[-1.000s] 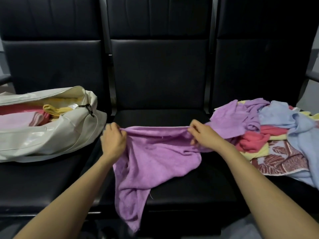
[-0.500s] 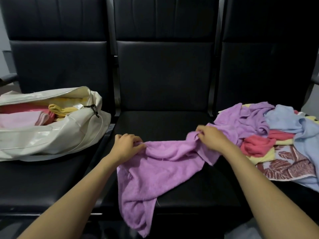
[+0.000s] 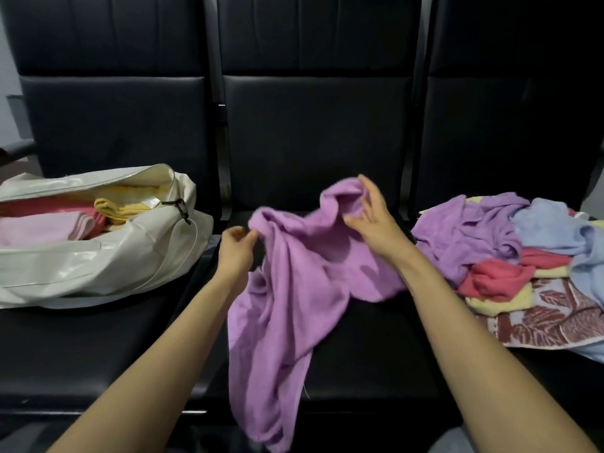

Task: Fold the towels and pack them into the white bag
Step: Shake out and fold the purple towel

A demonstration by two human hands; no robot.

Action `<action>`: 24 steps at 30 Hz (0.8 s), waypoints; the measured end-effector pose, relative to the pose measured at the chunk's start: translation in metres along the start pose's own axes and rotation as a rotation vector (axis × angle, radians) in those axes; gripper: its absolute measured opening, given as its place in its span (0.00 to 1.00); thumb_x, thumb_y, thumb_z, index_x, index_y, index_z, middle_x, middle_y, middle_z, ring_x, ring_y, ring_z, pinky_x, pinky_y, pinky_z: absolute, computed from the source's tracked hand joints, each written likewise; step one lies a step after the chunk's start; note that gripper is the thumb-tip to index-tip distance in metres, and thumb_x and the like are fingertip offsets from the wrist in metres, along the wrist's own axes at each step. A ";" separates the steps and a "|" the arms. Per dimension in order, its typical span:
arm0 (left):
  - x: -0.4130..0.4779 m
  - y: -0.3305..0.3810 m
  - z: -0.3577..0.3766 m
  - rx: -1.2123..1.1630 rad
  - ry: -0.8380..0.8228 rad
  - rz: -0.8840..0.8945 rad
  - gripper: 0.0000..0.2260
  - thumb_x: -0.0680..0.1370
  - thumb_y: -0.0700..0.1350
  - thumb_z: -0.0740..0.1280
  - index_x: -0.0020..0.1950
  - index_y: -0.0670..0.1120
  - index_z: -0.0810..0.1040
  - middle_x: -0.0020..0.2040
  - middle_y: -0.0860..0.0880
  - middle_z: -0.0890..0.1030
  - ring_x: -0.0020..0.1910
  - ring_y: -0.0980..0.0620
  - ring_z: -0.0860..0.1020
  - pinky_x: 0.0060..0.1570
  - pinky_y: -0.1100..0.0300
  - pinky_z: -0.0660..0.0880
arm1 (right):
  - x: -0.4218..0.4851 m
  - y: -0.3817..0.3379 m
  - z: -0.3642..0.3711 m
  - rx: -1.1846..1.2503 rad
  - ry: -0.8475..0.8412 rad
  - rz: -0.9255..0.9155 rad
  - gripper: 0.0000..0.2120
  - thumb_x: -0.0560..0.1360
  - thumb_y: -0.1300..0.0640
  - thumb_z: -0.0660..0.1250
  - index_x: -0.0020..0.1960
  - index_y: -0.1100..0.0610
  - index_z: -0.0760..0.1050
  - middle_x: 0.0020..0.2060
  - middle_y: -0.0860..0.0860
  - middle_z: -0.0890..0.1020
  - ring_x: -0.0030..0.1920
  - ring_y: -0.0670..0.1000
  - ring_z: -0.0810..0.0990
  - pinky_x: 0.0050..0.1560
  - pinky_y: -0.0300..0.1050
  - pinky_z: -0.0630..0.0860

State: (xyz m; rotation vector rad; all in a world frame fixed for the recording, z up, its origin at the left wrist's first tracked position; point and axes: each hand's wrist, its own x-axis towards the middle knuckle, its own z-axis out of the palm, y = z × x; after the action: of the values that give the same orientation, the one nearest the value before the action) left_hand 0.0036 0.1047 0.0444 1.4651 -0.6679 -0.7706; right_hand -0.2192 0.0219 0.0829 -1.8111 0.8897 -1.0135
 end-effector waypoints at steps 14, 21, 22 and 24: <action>-0.016 -0.030 -0.040 0.852 -0.112 0.200 0.07 0.78 0.36 0.60 0.55 0.40 0.68 0.54 0.41 0.75 0.49 0.44 0.75 0.45 0.54 0.70 | -0.082 0.021 0.084 -0.847 -0.723 0.025 0.25 0.78 0.44 0.62 0.72 0.52 0.65 0.71 0.52 0.64 0.70 0.54 0.63 0.70 0.53 0.62; -0.040 -0.036 -0.057 1.030 -0.477 0.245 0.22 0.75 0.44 0.65 0.67 0.39 0.66 0.63 0.41 0.69 0.62 0.44 0.71 0.63 0.55 0.68 | -0.064 0.047 0.031 -1.077 -0.578 0.311 0.24 0.82 0.46 0.52 0.77 0.44 0.54 0.78 0.44 0.51 0.78 0.54 0.43 0.71 0.70 0.39; -0.041 -0.038 -0.057 1.129 -0.496 0.264 0.24 0.77 0.46 0.64 0.71 0.40 0.64 0.67 0.41 0.68 0.66 0.45 0.69 0.67 0.57 0.64 | -0.061 0.055 0.015 -1.118 -0.519 0.354 0.24 0.82 0.47 0.51 0.77 0.44 0.53 0.78 0.45 0.51 0.78 0.55 0.43 0.70 0.70 0.40; -0.045 -0.039 -0.054 1.304 -0.482 0.307 0.24 0.80 0.51 0.62 0.73 0.44 0.64 0.72 0.44 0.64 0.70 0.45 0.66 0.67 0.57 0.62 | -0.056 0.071 -0.015 -1.227 -0.351 0.414 0.23 0.83 0.49 0.50 0.77 0.46 0.53 0.77 0.50 0.55 0.77 0.58 0.47 0.71 0.70 0.45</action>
State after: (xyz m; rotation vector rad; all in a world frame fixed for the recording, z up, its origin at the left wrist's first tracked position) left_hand 0.0174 0.1751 0.0080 2.2310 -1.9506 -0.3994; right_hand -0.2678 0.0387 0.0070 -2.4504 1.7548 0.2556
